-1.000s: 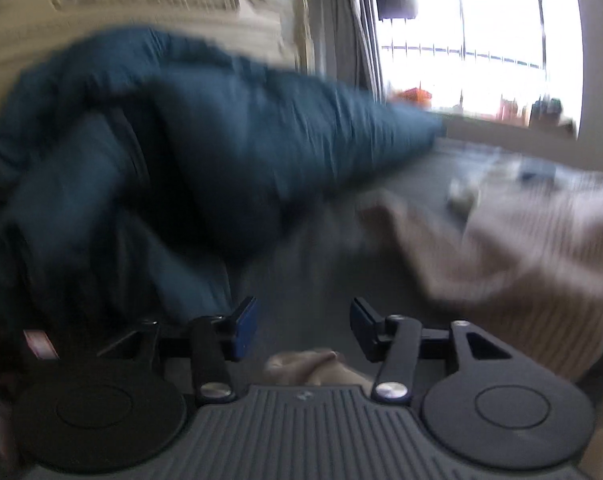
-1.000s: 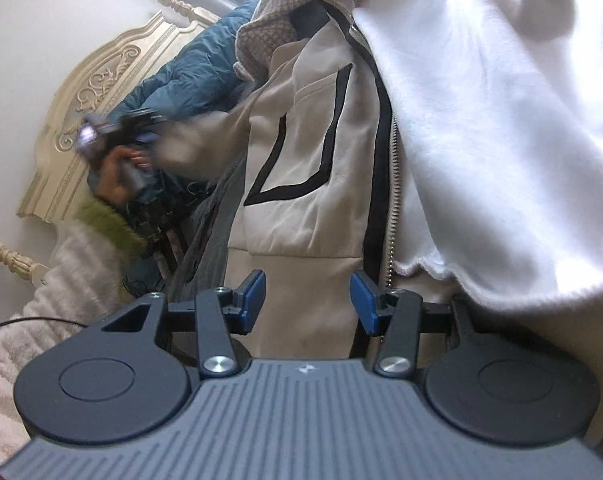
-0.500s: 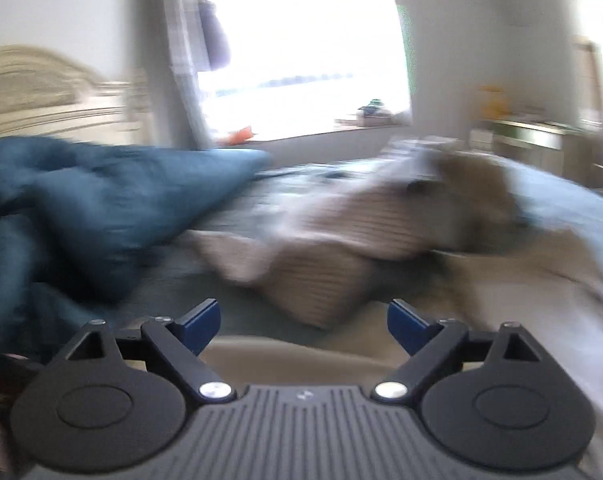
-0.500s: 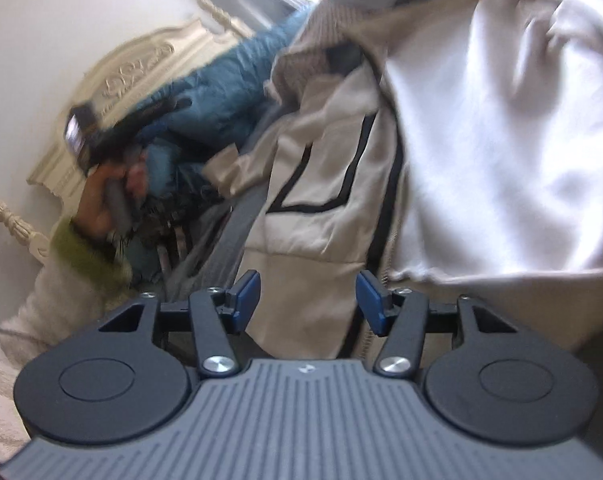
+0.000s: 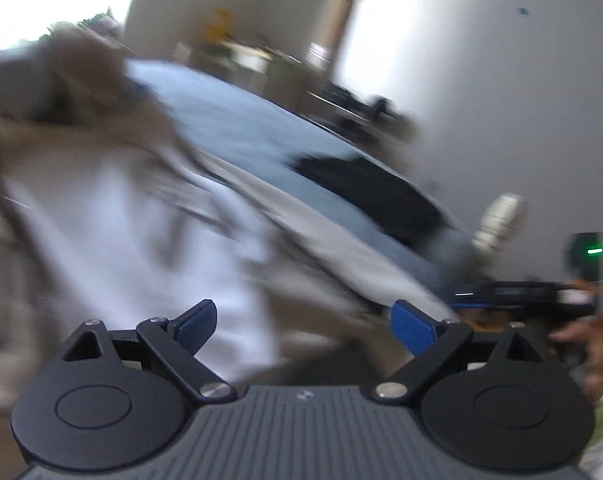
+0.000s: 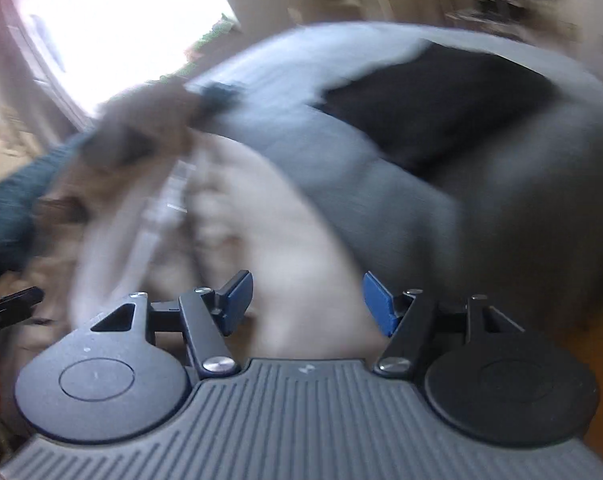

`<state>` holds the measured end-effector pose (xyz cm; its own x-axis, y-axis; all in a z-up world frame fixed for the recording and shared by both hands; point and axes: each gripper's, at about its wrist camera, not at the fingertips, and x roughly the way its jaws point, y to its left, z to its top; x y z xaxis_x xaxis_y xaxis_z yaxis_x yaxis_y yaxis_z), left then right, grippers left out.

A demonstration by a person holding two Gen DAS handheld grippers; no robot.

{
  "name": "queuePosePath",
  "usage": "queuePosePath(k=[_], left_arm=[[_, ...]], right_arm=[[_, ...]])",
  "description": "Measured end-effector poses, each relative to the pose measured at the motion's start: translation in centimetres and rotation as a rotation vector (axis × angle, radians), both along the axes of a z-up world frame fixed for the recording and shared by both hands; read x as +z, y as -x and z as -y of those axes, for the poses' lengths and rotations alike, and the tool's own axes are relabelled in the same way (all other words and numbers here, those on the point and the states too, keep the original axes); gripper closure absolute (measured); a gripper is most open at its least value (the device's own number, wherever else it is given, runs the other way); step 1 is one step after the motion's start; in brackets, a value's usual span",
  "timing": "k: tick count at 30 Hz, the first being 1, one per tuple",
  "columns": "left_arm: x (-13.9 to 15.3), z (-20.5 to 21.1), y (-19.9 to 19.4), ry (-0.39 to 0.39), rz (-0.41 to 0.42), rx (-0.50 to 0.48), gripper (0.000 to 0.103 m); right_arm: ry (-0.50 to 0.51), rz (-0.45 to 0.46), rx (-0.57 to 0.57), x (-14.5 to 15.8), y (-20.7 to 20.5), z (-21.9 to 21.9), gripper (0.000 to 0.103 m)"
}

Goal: Fold clothes

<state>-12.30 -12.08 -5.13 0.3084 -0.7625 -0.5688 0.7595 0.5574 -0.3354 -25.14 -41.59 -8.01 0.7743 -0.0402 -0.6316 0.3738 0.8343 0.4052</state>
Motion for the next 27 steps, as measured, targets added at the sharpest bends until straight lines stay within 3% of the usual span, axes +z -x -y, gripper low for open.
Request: queuePosePath(k=[2,6,9,10,11,12,14,20,25,27], left_arm=[[-0.7,3.0,0.8,-0.032,0.029,-0.052,0.009],[-1.4,7.6,2.4,-0.088,0.17,-0.087,0.009],[-2.3,10.3,2.4,-0.14,0.207,-0.054,0.019],[-2.5,10.7,2.2,-0.15,0.199,-0.039,0.026],[-2.8,10.9,1.8,-0.157,0.18,-0.021,0.034],[-2.9,11.3,1.1,-0.164,0.156,-0.003,0.038],[-3.1,11.0,0.4,-0.17,0.112,0.035,0.049],[-3.0,8.5,-0.8,-0.157,0.108,0.1,0.049],[-3.1,6.3,-1.0,-0.131,0.06,0.121,0.049],[-3.1,5.3,-1.0,-0.124,0.053,0.121,0.049]], right_arm=[[-0.057,-0.01,0.001,-1.3,0.3,1.1,0.042],[-0.187,-0.003,0.041,-3.3,-0.2,2.4,0.042],[-0.238,-0.02,0.118,-4.0,-0.9,1.6,0.044],[-0.215,-0.025,0.147,-4.0,-1.0,1.2,0.049],[-0.183,-0.029,0.177,-3.9,-1.1,0.7,0.071],[-0.146,-0.029,0.211,-3.6,-1.1,0.1,0.083],[-0.104,0.004,0.252,-2.6,-0.9,-0.4,0.094],[0.238,0.127,0.254,5.2,-2.3,0.7,0.095],[0.525,0.184,0.205,11.4,-8.8,3.4,0.095],[0.57,0.19,0.175,13.2,-12.7,5.1,0.095]])
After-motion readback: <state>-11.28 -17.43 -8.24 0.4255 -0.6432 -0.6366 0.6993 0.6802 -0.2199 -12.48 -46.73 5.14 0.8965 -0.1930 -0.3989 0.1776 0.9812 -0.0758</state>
